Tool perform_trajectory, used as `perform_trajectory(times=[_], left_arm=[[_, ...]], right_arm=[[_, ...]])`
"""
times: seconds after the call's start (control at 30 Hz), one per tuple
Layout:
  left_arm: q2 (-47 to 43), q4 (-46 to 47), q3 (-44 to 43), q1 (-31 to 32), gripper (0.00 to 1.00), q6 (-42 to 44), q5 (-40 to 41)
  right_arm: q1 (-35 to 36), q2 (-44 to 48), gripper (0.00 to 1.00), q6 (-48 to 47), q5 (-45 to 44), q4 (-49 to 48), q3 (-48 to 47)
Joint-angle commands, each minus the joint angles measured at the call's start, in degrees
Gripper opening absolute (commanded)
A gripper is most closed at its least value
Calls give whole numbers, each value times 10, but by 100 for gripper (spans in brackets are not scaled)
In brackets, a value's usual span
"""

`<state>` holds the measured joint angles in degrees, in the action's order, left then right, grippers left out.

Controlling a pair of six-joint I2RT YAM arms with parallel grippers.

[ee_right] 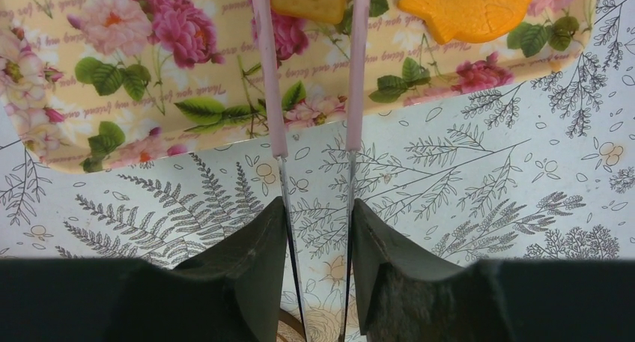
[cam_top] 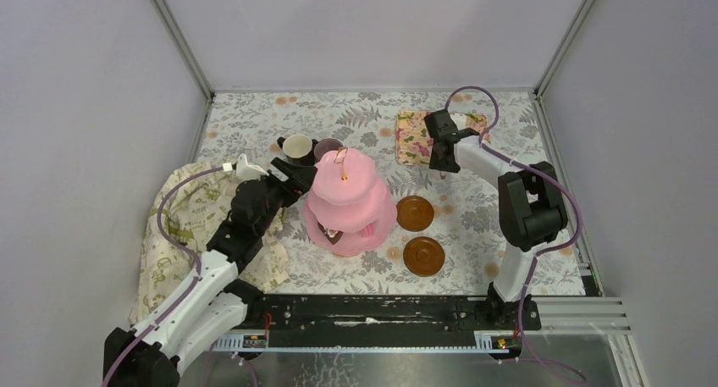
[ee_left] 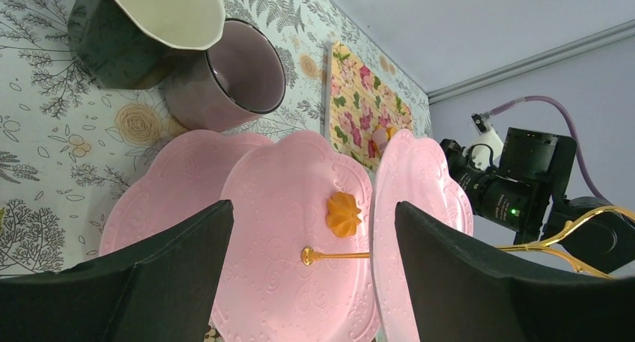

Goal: Serve the afternoon tea
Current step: Pick up the desert from the tray.

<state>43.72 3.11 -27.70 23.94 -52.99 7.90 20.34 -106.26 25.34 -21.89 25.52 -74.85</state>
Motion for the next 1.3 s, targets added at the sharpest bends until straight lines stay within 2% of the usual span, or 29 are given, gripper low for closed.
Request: perform_trajectory(times=[0.0,0.1,0.2,0.5,0.87,1.0,1.27], left_arm=[[6,35,4,-5,86,6,-5],[9,36,3,-5,86,6,-5],[9,37,2,-5,86,6,-5],[10,35,1,-6,86,3,-3],[16,35,-2,-5,86,1,-1],[17,34,-3,-6,86,0,1],[14,23,-9,-6,86,4,14]], right_arm=[[-5,3,36,-14,-9,-2,-9],[-5,11,25,-24,-9,-10,3],[-5,20,19,-32,-11,-19,15],[-5,53,8,-52,-11,-42,51],[-5,105,1,-79,-5,-58,72],[-4,106,1,-84,-1,-60,80],[15,170,0,-103,6,-58,106]])
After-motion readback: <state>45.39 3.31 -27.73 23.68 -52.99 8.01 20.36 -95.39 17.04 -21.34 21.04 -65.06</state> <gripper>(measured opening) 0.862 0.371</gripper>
